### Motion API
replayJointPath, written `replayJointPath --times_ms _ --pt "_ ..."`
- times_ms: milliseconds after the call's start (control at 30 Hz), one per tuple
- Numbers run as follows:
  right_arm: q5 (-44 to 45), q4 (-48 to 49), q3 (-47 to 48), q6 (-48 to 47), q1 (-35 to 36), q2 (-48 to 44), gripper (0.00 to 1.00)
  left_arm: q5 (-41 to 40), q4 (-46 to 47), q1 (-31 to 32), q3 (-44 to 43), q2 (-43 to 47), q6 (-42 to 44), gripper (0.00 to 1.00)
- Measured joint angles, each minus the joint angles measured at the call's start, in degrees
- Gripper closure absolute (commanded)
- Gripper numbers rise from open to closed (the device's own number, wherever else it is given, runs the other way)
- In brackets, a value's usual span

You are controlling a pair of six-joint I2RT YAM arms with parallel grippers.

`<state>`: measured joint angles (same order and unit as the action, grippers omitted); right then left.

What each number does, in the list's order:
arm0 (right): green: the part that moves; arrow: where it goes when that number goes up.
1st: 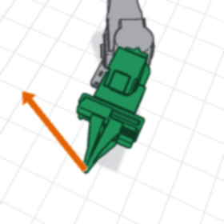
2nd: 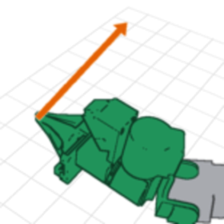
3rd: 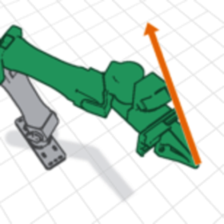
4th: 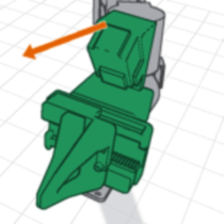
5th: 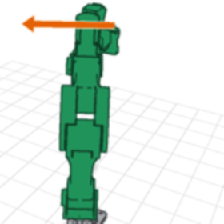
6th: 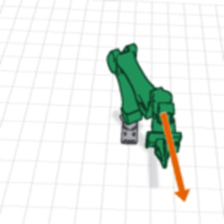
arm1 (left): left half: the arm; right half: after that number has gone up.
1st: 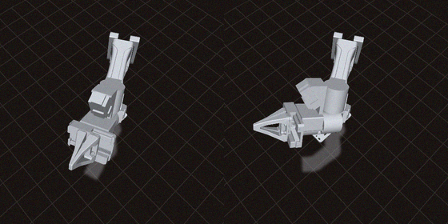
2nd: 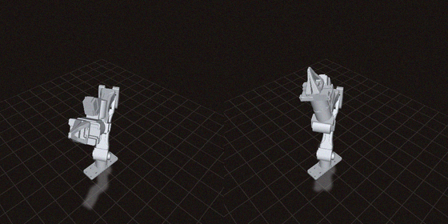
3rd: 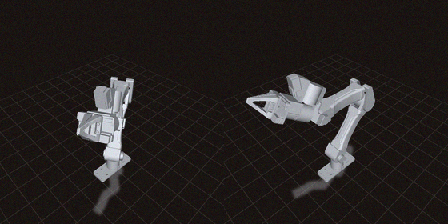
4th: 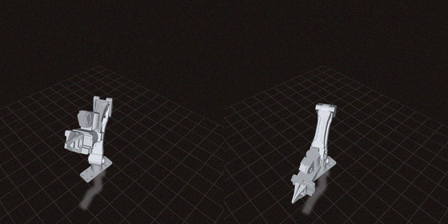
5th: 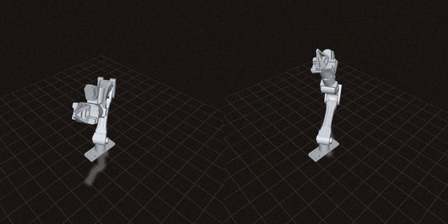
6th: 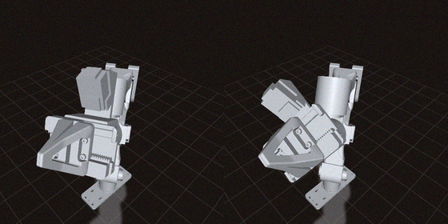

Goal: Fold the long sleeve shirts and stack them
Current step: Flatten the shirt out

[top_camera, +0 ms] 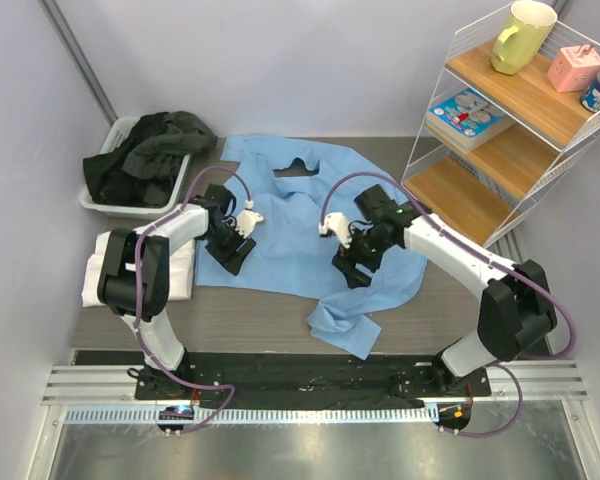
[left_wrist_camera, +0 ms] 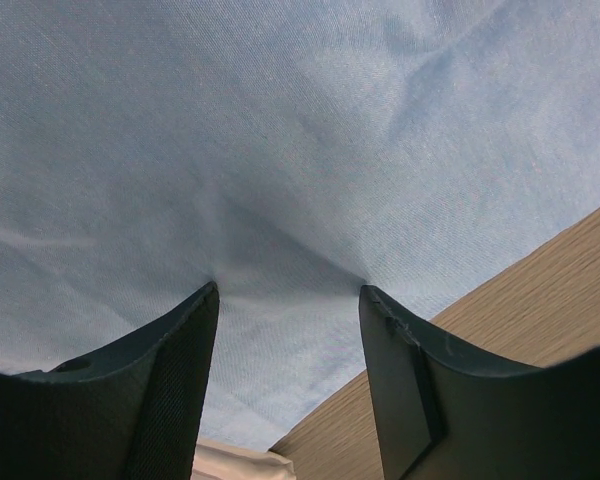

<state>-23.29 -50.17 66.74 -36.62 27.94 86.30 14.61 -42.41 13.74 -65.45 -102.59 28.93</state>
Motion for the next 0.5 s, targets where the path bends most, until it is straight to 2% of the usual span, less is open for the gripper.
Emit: replayJointPath --times_ms 133,233,267,333,367,433,467,500 --pt "0.33 2.58 -1.46 1.14 5.86 2.27 0.21 -0.07 -0.09 0.0 -0.17 -0.2 -0.2 0.4" --pt "0.68 3.56 -2.03 0.87 7.72 4.59 0.34 -0.11 -0.15 0.0 -0.31 -0.31 -0.26 0.4" --pt "0.63 3.52 -2.1 0.52 8.17 5.16 0.42 -0.11 -0.22 0.0 -0.35 -0.37 -0.28 0.4" --pt "0.11 2.62 -2.14 -0.59 9.31 6.23 0.52 -0.11 -0.26 0.0 -0.44 -0.42 -0.44 0.4" --pt "-0.42 1.95 -2.27 -1.09 9.92 6.47 0.66 -0.13 -0.26 0.0 -0.44 -0.42 -0.48 0.4" --pt "-1.22 0.68 -3.43 -2.38 11.78 6.4 0.84 -0.13 -0.24 0.0 -0.44 -0.42 -0.61 0.41" --pt "-1.51 0.39 -4.22 -2.8 12.72 6.32 0.96 -0.13 -0.24 0.0 -0.44 -0.42 -0.68 0.4" --pt "-1.77 0.11 -4.83 -3.23 13.38 6.19 0.99 -0.13 -0.24 0.0 -0.46 -0.42 -0.74 0.41"
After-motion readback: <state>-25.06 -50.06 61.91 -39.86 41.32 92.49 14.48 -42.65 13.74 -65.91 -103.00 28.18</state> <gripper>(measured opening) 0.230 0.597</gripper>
